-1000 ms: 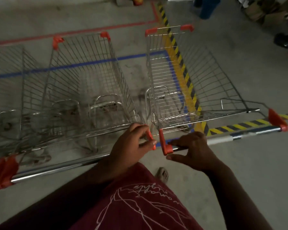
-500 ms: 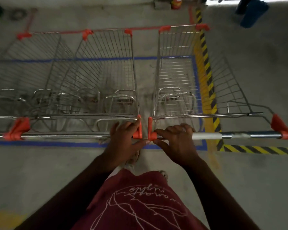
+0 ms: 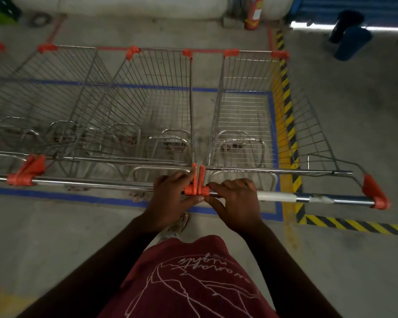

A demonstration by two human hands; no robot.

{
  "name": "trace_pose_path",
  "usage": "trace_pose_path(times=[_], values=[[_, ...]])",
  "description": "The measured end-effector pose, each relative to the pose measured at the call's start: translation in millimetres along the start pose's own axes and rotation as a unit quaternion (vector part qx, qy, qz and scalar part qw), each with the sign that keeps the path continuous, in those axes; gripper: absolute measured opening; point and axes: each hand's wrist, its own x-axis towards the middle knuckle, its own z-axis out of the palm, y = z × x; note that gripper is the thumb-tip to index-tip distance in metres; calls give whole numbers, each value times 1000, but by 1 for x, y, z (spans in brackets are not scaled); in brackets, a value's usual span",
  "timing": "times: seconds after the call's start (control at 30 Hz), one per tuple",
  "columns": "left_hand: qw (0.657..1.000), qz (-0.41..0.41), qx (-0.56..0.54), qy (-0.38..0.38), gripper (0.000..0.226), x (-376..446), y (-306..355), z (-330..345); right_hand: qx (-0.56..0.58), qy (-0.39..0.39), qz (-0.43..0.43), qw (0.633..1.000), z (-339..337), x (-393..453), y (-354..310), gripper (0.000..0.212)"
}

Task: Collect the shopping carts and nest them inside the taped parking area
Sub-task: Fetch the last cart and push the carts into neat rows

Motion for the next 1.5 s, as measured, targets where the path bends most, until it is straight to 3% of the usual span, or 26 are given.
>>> trace_pose_path(times=[0.33, 1.0, 1.5], values=[[1000, 20, 6, -14, 91, 0, -8, 2, 59, -11, 5, 998, -6, -8, 13, 41], [997, 53, 40, 26, 87, -2, -10, 8, 5, 22, 56, 998, -3, -14, 10, 38], [997, 57, 53, 16, 84, -4, -11, 5, -58, 22, 63, 996, 6, -16, 0, 38]])
